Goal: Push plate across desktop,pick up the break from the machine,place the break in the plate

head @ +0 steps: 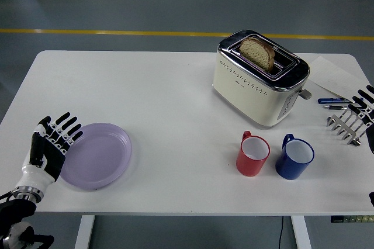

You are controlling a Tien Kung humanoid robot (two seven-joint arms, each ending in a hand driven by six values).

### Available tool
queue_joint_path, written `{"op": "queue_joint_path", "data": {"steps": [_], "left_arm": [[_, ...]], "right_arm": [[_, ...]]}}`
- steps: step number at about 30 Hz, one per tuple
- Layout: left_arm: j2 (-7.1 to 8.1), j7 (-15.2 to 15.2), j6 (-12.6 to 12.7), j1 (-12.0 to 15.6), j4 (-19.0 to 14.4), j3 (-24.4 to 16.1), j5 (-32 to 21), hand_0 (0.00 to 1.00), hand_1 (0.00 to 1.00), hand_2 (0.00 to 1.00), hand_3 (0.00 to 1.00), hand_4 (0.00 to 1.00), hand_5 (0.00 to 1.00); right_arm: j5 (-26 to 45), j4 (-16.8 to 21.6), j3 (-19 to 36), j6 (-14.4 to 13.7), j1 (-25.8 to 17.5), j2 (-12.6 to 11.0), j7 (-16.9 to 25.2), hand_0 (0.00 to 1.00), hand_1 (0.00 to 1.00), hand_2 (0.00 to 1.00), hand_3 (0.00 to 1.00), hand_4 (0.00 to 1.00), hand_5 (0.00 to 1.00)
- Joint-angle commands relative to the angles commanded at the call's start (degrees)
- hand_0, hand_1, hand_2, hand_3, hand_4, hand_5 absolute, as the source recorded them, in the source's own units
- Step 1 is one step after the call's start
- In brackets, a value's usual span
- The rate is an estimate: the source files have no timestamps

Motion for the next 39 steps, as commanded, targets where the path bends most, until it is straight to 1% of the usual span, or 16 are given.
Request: {"op": "queue_joint_path", "data": {"steps": [2, 3, 5, 9, 10, 12, 15, 16, 17, 21, 22, 24, 26, 28, 31, 39], "left_arm": [[0.0, -0.86, 0.93, 0.02, -0.06, 0.03, 0.41, 0.794, 0.775, 0.776, 0.762, 0.555, 0.998], [-0.04, -2.31, 2.42, 0.09, -0.17, 0.0, 1.44, 0.794, 0.775, 0.776, 0.762, 0.555, 0.998], [-0.11, -5.78, 6.21, 0.14, -0.11, -0.14, 3.04, 0.784, 0.786, 0.782, 0.76, 0.549, 0.998], [0.05, -14.94, 14.99, 0.08, 1.55, -1.11, 5.27, 0.784, 0.786, 0.782, 0.76, 0.549, 0.998], [0.16, -17.44, 17.14, 0.1, 2.1, -1.3, 6.02, 0.885, 0.882, 0.878, 0.86, 0.544, 0.998], [0.22, -20.5, 19.28, 0.04, 3.19, -1.53, 6.92, 0.885, 0.882, 0.878, 0.86, 0.544, 0.998], [0.23, -22.37, 20.2, -0.33, 5.32, -1.53, 7.72, 0.885, 0.882, 0.878, 0.86, 0.544, 0.998], [0.2, -22.96, 20.33, -0.58, 6.48, -1.45, 7.93, 0.931, 0.925, 0.964, 0.958, 0.546, 0.998], [0.21, -23.33, 20.41, -0.78, 7.1, -1.36, 7.99, 0.931, 0.925, 0.964, 0.958, 0.546, 0.998], [0.95, -27.14, 22.26, -2.91, 12.76, 0.12, 8.52, 0.931, 0.925, 0.964, 0.958, 0.546, 0.998], [1.15, -27.69, 22.47, -3.27, 13.87, 0.46, 8.58, 0.933, 0.93, 0.993, 0.998, 0.536, 0.998], [1.95, -28.66, 22.37, -4.64, 17.16, 2.14, 8.42, 0.933, 0.93, 0.993, 0.998, 0.536, 0.998], [2.37, -28.96, 22.0, -5.58, 20.01, 3.45, 8.13, 0.933, 0.93, 0.993, 0.998, 0.536, 0.998], [2.43, -29.02, 21.93, -5.75, 20.66, 3.7, 8.06, 0.928, 0.931, 0.998, 0.998, 0.529, 0.998], [2.93, -28.81, 20.6, -7.22, 23.97, 6.56, 6.88, 0.928, 0.931, 0.998, 0.998, 0.529, 0.998], [3.7, -27.89, 18.65, -8.67, 27.7, 12.1, 6.18, 0.922, 0.924, 0.998, 0.998, 0.519, 0.998]], "right_arm": [[0.04, -0.03, -0.03, 0.0, 0.02, 0.03, -0.01, 0.696, 0.672, 0.675, 0.653, 0.507, 0.523], [0.15, -0.12, -0.08, 0.02, 0.0, 0.11, -0.01, 0.696, 0.672, 0.675, 0.653, 0.507, 0.523], [0.3, -0.28, -0.16, 0.04, -0.04, 0.21, -0.01, 0.695, 0.671, 0.675, 0.652, 0.507, 0.523], [0.57, -0.69, -0.11, 0.04, -0.2, 0.35, -0.02, 0.695, 0.671, 0.675, 0.652, 0.507, 0.523], [0.61, -0.76, -0.08, 0.05, -0.22, 0.37, -0.02, 0.695, 0.671, 0.674, 0.651, 0.507, 0.522], [0.66, -0.85, -0.02, 0.06, -0.2, 0.41, -0.02, 0.695, 0.671, 0.674, 0.651, 0.507, 0.522], [0.7, -0.99, 0.04, 0.09, -0.17, 0.52, -0.03, 0.695, 0.671, 0.674, 0.651, 0.507, 0.522], [0.7, -1.04, 0.05, 0.11, -0.15, 0.56, -0.03, 0.695, 0.67, 0.673, 0.651, 0.507, 0.52], [0.7, -1.07, 0.06, 0.12, -0.13, 0.59, -0.03, 0.695, 0.67, 0.673, 0.651, 0.507, 0.52], [0.76, -1.32, 0.13, 0.14, -0.1, 0.81, -0.04, 0.695, 0.67, 0.673, 0.651, 0.507, 0.52], [0.77, -1.36, 0.13, 0.14, -0.1, 0.84, -0.04, 0.692, 0.67, 0.673, 0.65, 0.508, 0.517], [0.79, -1.48, 0.09, 0.17, -0.07, 0.96, -0.04, 0.692, 0.67, 0.673, 0.65, 0.508, 0.517], [0.8, -1.55, 0.05, 0.19, -0.05, 1.02, -0.04, 0.692, 0.67, 0.673, 0.65, 0.508, 0.517], [0.8, -1.56, 0.04, 0.19, -0.05, 1.04, -0.03, 0.692, 0.669, 0.673, 0.649, 0.507, 0.515], [0.8, -1.68, 0.14, 0.18, -0.13, 1.1, -0.04, 0.692, 0.669, 0.673, 0.649, 0.507, 0.515], [0.8, -1.83, 0.03, 0.23, -0.03, 1.31, -0.04, 0.693, 0.669, 0.672, 0.648, 0.507, 0.517]]}}
